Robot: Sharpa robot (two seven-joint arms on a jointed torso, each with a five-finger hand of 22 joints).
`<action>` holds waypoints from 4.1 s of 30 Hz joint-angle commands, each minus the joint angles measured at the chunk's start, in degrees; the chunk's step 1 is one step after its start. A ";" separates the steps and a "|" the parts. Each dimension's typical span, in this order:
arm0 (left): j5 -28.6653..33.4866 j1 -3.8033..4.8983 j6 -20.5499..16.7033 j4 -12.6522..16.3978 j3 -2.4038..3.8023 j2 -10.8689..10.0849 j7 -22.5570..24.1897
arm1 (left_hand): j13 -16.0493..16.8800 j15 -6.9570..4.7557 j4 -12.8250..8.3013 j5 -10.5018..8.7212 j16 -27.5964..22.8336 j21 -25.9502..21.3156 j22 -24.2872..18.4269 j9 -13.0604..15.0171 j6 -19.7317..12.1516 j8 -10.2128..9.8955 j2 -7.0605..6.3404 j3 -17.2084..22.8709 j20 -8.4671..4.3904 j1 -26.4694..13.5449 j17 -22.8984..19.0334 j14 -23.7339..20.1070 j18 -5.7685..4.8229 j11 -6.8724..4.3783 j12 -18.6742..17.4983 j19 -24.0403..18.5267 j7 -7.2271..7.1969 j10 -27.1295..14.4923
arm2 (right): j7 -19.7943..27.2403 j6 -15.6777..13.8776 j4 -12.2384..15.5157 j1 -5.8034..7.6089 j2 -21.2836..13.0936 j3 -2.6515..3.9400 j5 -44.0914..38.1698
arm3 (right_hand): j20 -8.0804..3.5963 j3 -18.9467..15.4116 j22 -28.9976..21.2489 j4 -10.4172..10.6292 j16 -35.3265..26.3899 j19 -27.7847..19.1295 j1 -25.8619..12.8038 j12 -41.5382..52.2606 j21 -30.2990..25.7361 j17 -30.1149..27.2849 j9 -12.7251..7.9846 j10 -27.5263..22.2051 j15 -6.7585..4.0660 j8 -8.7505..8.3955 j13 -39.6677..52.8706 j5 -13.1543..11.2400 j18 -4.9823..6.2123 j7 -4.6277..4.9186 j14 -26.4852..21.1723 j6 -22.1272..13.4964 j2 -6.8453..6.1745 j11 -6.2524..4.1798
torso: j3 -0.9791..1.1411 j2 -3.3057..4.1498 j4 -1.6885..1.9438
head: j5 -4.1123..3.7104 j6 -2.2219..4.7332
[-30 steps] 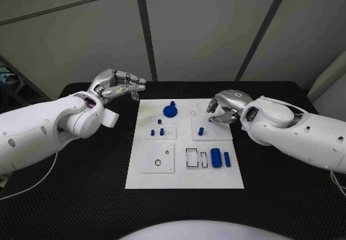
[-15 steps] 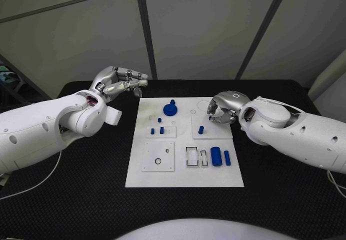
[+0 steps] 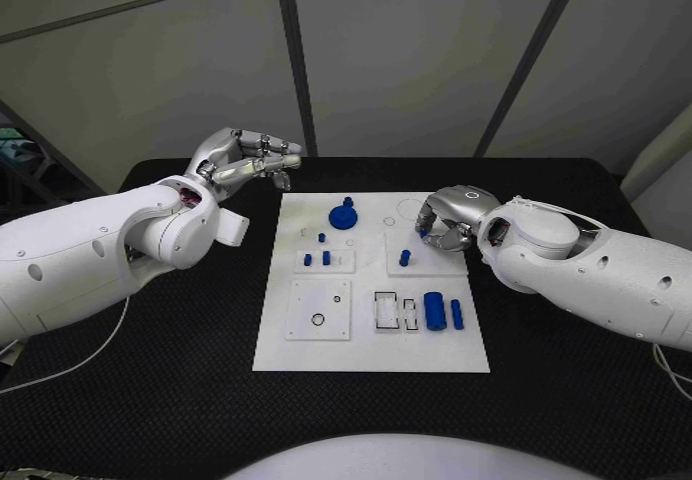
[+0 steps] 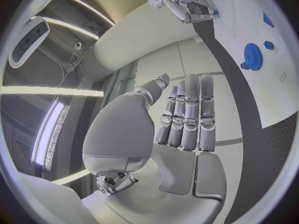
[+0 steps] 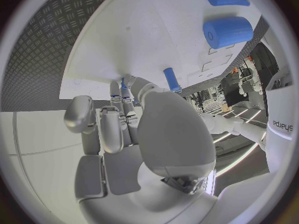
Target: Assemble the parts on the task board
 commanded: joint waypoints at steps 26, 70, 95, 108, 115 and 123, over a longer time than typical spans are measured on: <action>0.42 0.06 0.62 -0.86 0.07 0.41 1.04 | -0.14 0.46 -0.41 -0.08 -0.25 -0.99 -0.44 -0.03 -0.22 0.08 0.48 -0.54 0.57 0.76 -0.21 -1.13 -0.67 0.34 0.35 -0.17 0.74 -1.51 | -0.99 -5.27 0.78 -0.15 0.15 0.01 -1.21 | -0.88 5.14 2.10 -4.37 0.88 1.06 0.77 -0.22 1.64 0.44 0.76 5.10 -0.91 0.93 0.12 -3.46 -0.50 -0.83 3.18 4.51 3.46 -1.19 | 0.00 -0.02 0.03 | -0.07 -0.38; 1.58 0.01 1.24 -2.45 0.02 1.77 1.39 | -0.31 0.67 -0.43 -0.05 -0.45 -1.60 -0.67 0.01 -0.06 0.20 0.93 -0.62 0.74 0.99 -0.35 -1.91 -0.70 0.53 0.34 -0.49 0.78 -2.25 | 2.03 -13.81 15.13 -0.83 2.20 -1.07 4.79 | -0.75 6.33 3.54 -6.04 1.51 1.65 -1.26 -1.48 2.70 1.09 0.67 5.64 -0.70 0.49 0.30 -2.50 -0.76 -0.49 3.34 4.68 2.55 -0.94 | -0.15 0.00 0.10 | 1.45 -0.41; 2.48 0.00 1.55 -2.57 -0.02 2.90 1.33 | -0.31 0.64 -0.52 -0.04 -0.42 -1.68 -0.69 0.03 0.04 0.27 1.04 -0.60 0.75 1.17 -0.37 -1.96 -0.68 0.49 0.44 -0.49 0.75 -2.23 | 2.83 -8.92 12.03 -5.70 7.12 -2.47 5.27 | -0.72 6.24 3.55 -6.09 1.56 1.64 -1.45 -1.63 2.71 1.13 0.65 5.57 -0.69 0.41 0.31 -2.71 -0.75 -0.47 3.36 4.60 2.59 -0.92 | -0.05 0.00 0.02 | 2.82 -1.71; 2.48 0.00 1.69 -2.62 -0.02 3.02 1.26 | -0.31 0.64 -0.52 -0.04 -0.42 -1.68 -0.69 0.03 0.04 0.27 1.04 -0.60 0.75 1.17 -0.37 -1.96 -0.68 0.49 0.44 -0.49 0.75 -2.23 | 2.42 -7.06 11.37 -5.87 7.85 -3.70 5.16 | -0.71 6.15 3.53 -6.11 1.55 1.62 -1.60 -1.74 2.70 1.07 0.63 5.49 -0.67 0.34 0.31 -2.73 -0.75 -0.44 3.35 4.51 2.57 -0.89 | -0.06 0.03 -0.04 | 3.14 -2.14; 2.48 0.00 1.81 -2.60 -0.02 3.10 1.20 | -0.31 0.64 -0.52 -0.04 -0.42 -1.68 -0.69 0.03 0.04 0.27 1.04 -0.60 0.75 1.17 -0.37 -1.96 -0.68 0.49 0.44 -0.49 0.75 -2.23 | 1.97 -6.49 10.94 -5.91 8.45 -3.79 4.60 | -0.70 6.14 3.51 -6.11 1.54 1.61 -1.62 -1.75 2.69 1.05 0.62 5.47 -0.67 0.33 0.31 -2.73 -0.74 -0.44 3.34 4.50 2.57 -0.88 | -0.06 0.06 0.04 | 3.26 -2.32; 2.48 0.00 1.89 -2.62 -0.02 3.11 1.13 | -0.31 0.64 -0.52 -0.04 -0.42 -1.68 -0.69 0.03 0.04 0.27 1.04 -0.60 0.75 1.17 -0.37 -1.96 -0.68 0.49 0.44 -0.49 0.75 -2.23 | 0.92 -6.09 10.74 -5.94 8.64 -3.81 3.10 | -0.70 6.11 3.47 -6.12 1.52 1.58 -1.66 -1.79 2.67 1.01 0.62 5.45 -0.66 0.31 0.30 -2.74 -0.73 -0.43 3.34 4.47 2.57 -0.87 | -0.04 0.09 -0.10 | 3.53 -2.57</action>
